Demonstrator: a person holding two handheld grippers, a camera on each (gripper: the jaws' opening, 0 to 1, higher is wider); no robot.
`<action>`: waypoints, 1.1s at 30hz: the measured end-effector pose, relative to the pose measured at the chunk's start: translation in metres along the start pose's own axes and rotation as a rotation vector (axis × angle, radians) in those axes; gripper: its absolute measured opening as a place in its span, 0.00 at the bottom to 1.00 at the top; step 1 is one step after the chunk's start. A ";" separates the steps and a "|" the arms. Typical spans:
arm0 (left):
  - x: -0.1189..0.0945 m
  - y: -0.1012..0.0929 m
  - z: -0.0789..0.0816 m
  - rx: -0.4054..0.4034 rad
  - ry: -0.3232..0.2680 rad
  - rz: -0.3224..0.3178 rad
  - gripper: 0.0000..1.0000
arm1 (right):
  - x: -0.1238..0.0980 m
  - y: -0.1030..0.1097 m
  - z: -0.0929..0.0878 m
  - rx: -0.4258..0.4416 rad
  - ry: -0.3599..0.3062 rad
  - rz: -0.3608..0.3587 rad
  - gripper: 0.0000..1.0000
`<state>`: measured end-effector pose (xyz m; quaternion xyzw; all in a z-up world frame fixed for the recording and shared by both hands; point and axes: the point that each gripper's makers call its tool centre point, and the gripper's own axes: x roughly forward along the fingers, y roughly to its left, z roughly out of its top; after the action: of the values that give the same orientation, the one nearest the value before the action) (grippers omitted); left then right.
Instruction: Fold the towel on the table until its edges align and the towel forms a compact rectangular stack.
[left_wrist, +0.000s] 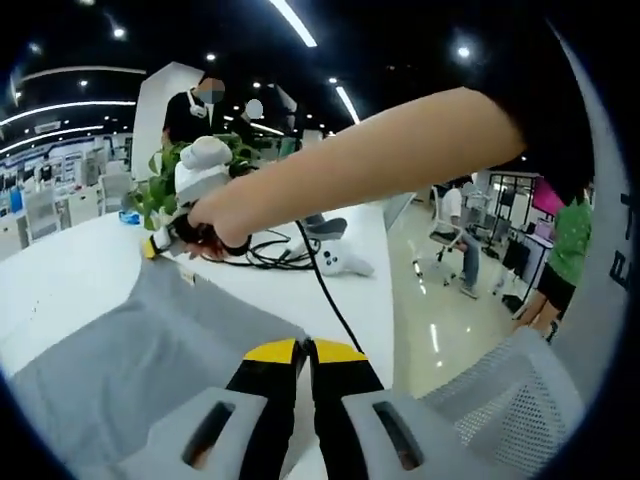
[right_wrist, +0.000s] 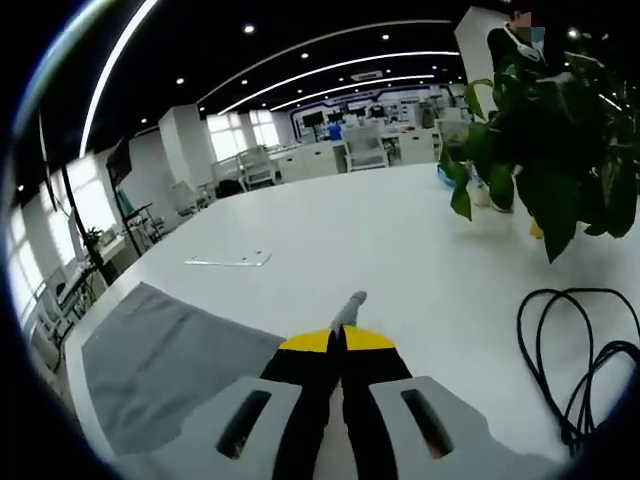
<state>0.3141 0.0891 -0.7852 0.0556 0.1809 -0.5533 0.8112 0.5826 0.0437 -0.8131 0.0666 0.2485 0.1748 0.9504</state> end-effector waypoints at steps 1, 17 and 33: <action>-0.005 0.002 0.000 -0.006 -0.002 0.007 0.04 | 0.000 0.004 0.002 -0.001 -0.002 0.003 0.00; -0.088 0.034 0.010 0.006 -0.030 0.106 0.04 | 0.026 0.079 0.043 0.000 -0.061 0.089 0.00; -0.160 0.075 -0.007 -0.050 -0.036 0.268 0.05 | 0.065 0.147 0.061 -0.049 -0.046 0.175 0.00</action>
<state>0.3298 0.2604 -0.7430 0.0491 0.1709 -0.4362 0.8821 0.6216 0.2015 -0.7578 0.0687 0.2158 0.2614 0.9383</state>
